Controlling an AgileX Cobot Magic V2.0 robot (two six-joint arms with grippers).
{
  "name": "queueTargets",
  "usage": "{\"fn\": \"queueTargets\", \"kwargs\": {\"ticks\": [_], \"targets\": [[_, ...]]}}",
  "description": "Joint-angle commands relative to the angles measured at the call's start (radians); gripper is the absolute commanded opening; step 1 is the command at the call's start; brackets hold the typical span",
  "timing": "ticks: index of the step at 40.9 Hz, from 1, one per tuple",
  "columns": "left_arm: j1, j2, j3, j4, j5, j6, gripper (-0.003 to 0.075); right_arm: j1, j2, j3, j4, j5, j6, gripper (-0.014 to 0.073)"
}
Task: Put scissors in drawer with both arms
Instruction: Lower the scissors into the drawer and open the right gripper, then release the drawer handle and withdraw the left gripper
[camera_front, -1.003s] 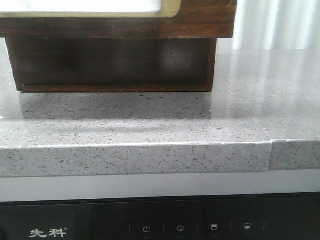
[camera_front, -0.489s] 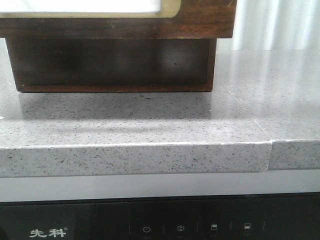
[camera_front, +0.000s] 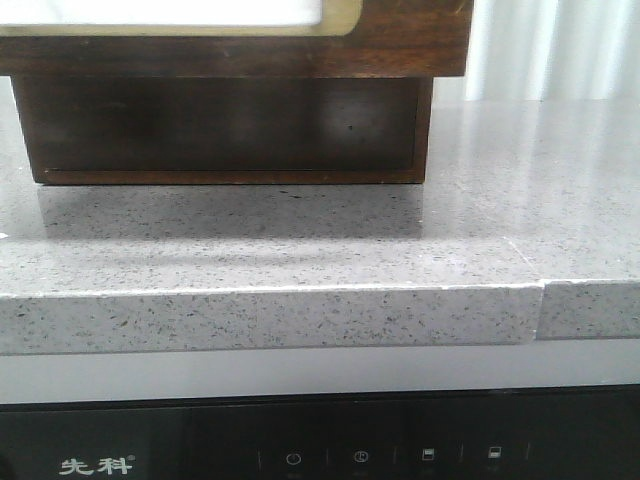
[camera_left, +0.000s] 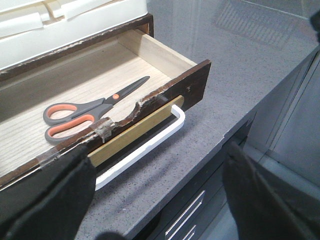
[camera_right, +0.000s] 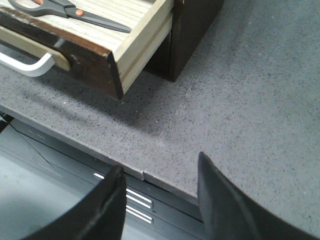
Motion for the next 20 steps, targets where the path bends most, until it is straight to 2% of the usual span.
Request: {"fn": "queueTargets", "kwargs": {"ticks": [1, 20], "targets": [[-0.006, 0.008, -0.031, -0.011, -0.076, -0.007, 0.0512, -0.005, -0.06, 0.008, 0.006, -0.073, 0.017, 0.0364], [-0.006, 0.008, -0.031, -0.013, -0.08, -0.007, 0.0512, -0.005, -0.116, 0.034, -0.018, -0.047, 0.017, 0.0356]]}}
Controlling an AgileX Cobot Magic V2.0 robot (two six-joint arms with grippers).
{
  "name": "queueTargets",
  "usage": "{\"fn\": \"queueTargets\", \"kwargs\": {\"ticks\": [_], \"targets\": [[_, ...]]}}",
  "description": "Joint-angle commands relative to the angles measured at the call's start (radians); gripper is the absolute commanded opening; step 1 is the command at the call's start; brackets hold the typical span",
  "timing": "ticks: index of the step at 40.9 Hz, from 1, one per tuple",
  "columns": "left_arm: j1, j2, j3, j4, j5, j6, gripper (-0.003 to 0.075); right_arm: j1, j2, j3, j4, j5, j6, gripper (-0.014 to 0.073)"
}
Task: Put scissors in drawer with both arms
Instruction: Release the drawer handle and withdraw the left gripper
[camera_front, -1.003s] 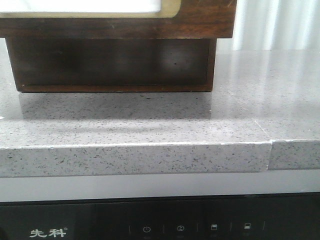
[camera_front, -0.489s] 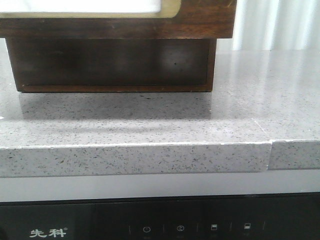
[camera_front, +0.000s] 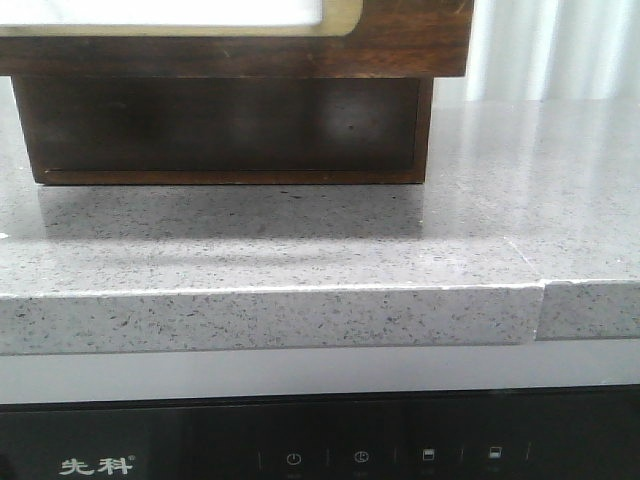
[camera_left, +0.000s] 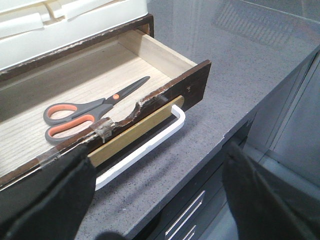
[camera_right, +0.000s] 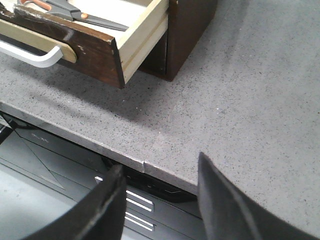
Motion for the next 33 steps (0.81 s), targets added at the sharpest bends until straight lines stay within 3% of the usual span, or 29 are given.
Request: {"fn": "queueTargets", "kwargs": {"ticks": [1, 6, 13, 15, 18, 33], "targets": [[-0.006, 0.008, -0.031, -0.013, -0.079, -0.007, 0.0508, -0.005, 0.006, -0.022, -0.009, -0.061, 0.001, 0.0342], [-0.006, 0.008, -0.031, -0.013, -0.079, -0.007, 0.0403, -0.005, 0.006, -0.022, -0.009, -0.061, 0.001, 0.0196], [-0.006, 0.008, -0.031, -0.013, -0.077, -0.007, 0.013, -0.005, 0.006, -0.022, -0.009, -0.061, 0.001, -0.0022], [-0.006, 0.008, -0.031, -0.013, -0.077, -0.007, 0.0074, -0.005, 0.006, -0.022, -0.009, -0.061, 0.001, -0.0069], [-0.006, 0.008, -0.031, -0.013, -0.077, -0.007, -0.0013, -0.005, 0.006, -0.022, -0.009, -0.064, 0.001, -0.0064], [-0.006, 0.008, -0.031, -0.013, -0.077, -0.007, -0.002, -0.005, 0.006, -0.022, -0.013, -0.063, 0.001, -0.0067]]}}
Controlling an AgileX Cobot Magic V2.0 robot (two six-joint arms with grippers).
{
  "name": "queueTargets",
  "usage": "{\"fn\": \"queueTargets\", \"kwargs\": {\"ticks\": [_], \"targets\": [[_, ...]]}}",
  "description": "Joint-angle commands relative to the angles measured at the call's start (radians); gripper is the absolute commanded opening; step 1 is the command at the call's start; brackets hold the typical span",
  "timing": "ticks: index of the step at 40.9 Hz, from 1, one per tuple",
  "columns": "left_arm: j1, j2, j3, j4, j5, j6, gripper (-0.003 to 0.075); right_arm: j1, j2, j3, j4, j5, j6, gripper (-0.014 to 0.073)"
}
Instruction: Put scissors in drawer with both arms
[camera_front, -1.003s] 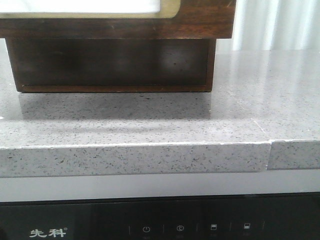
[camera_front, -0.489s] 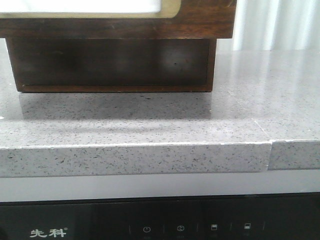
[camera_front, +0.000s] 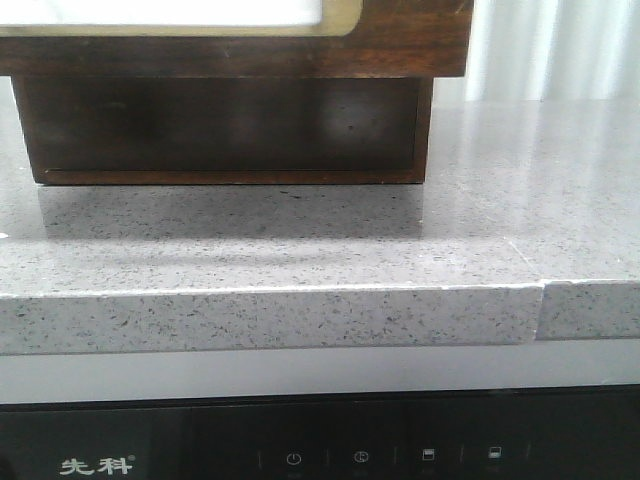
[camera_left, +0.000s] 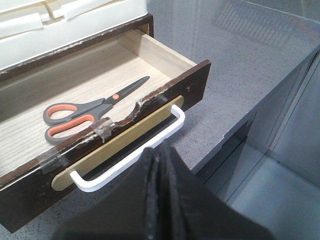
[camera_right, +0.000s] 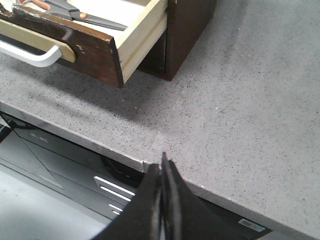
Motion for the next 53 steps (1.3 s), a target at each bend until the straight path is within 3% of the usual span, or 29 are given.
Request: {"fn": "queueTargets", "kwargs": {"ticks": [1, 10, 13, 18, 30, 42, 53], "targets": [[-0.006, 0.008, -0.031, -0.013, -0.077, -0.007, -0.002, -0.005, 0.006, -0.022, -0.009, -0.065, 0.0, -0.0067], [-0.004, 0.004, -0.025, -0.011, -0.077, -0.007, -0.002, -0.005, 0.006, -0.022, -0.009, -0.066, 0.0, -0.0067], [0.043, -0.009, -0.002, -0.023, -0.084, -0.007, -0.002, -0.005, 0.006, -0.022, -0.009, -0.066, 0.0, -0.0067], [0.167, -0.066, 0.074, 0.064, -0.203, -0.005, -0.002, -0.005, 0.006, -0.022, -0.009, -0.066, 0.0, -0.0067], [0.457, -0.307, 0.495, 0.099, -0.664, -0.005, -0.002, -0.005, 0.006, -0.022, -0.009, -0.066, 0.0, -0.0067], [0.598, -0.565, 0.88, 0.1, -0.795, -0.005, -0.002, -0.005, 0.006, -0.022, -0.009, -0.066, 0.0, -0.0067], [0.627, -0.72, 1.093, 0.095, -0.883, -0.005, -0.002, -0.005, 0.006, -0.022, -0.009, -0.066, 0.0, -0.0067]]}}
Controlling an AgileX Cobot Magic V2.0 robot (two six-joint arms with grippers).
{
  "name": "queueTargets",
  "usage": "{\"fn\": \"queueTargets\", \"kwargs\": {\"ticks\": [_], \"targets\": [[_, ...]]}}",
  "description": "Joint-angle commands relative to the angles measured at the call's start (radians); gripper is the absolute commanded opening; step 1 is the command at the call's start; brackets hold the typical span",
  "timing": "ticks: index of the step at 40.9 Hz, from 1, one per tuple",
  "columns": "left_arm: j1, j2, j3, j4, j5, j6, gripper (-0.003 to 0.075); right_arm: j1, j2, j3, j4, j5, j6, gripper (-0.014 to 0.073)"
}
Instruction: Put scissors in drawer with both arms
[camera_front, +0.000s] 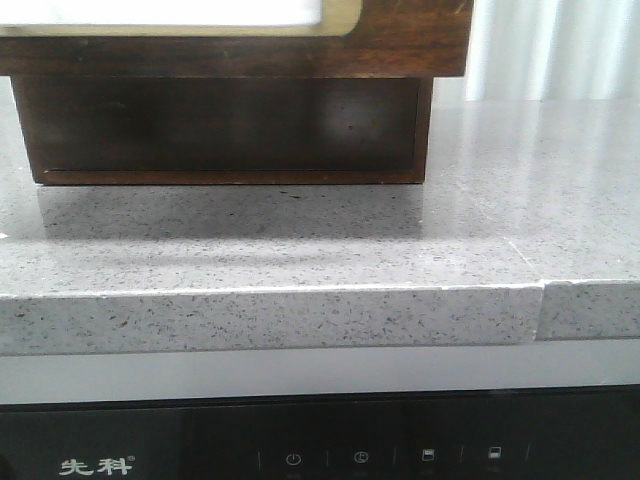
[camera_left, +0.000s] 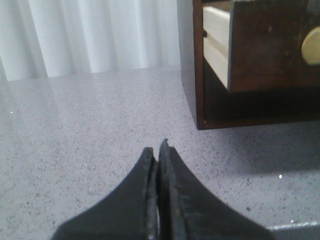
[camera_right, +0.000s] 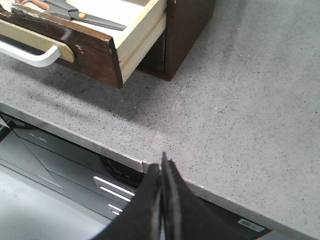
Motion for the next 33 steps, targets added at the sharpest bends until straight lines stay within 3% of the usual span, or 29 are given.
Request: {"fn": "queueTargets", "kwargs": {"ticks": [1, 8, 33], "targets": [[0.006, -0.028, 0.029, -0.005, -0.154, -0.005, -0.002, -0.005, 0.006, -0.022, -0.009, -0.066, 0.0, -0.0067], [0.006, -0.026, 0.109, -0.034, -0.276, -0.007, -0.002, -0.005, 0.006, -0.022, -0.009, -0.066, 0.0, -0.0067], [0.006, -0.026, 0.107, -0.052, -0.273, -0.007, -0.002, -0.005, 0.006, -0.022, -0.009, -0.067, 0.0, -0.0067]]}}
